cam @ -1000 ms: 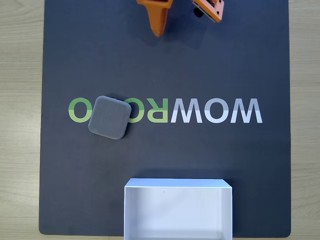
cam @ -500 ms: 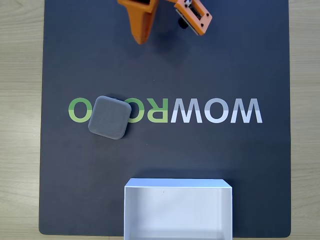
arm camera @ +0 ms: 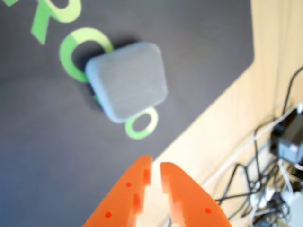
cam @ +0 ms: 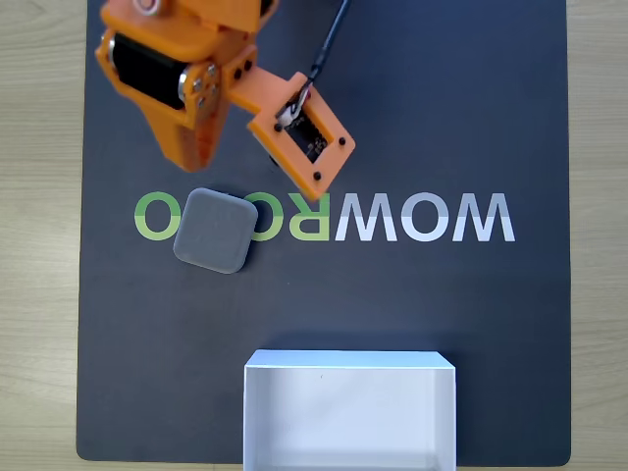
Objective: Grab the usb to bin
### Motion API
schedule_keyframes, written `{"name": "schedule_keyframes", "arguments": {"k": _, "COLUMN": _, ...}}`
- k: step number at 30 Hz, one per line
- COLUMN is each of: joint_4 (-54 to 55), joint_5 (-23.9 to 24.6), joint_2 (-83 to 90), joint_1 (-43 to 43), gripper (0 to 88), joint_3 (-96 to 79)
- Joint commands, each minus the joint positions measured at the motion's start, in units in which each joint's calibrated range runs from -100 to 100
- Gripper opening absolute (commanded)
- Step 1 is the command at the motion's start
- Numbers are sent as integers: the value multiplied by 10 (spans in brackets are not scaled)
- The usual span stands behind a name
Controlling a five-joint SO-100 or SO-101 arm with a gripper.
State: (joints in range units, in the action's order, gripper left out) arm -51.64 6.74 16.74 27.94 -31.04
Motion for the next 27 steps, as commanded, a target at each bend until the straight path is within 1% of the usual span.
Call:
{"name": "schedule_keyframes", "arguments": {"k": 1, "joint_4": 5, "joint_5": -2, "joint_2": -101, "joint_1": -2, "gripper": 25, "joint_3": 117}}
{"name": "schedule_keyframes", "arguments": {"k": 10, "joint_4": 4, "joint_5": -4, "joint_2": -268, "joint_1": -3, "gripper": 25, "joint_3": 273}}
{"name": "schedule_keyframes", "arguments": {"k": 13, "joint_4": -31, "joint_5": -41, "joint_2": -298, "joint_1": -4, "gripper": 25, "joint_3": 319}}
{"name": "schedule_keyframes", "arguments": {"k": 19, "joint_4": -164, "joint_5": -130, "joint_2": -320, "joint_1": -14, "gripper": 29, "joint_3": 394}}
{"name": "schedule_keyframes", "arguments": {"k": 20, "joint_4": -171, "joint_5": -135, "joint_2": -321, "joint_1": -13, "gripper": 41, "joint_3": 394}}
{"name": "schedule_keyframes", "arguments": {"k": 22, "joint_4": -177, "joint_5": -137, "joint_2": -323, "joint_1": -8, "gripper": 99, "joint_3": 390}}
{"name": "schedule_keyframes", "arguments": {"k": 27, "joint_4": -243, "joint_5": -134, "joint_2": -336, "joint_1": -7, "gripper": 332, "joint_3": 396}}
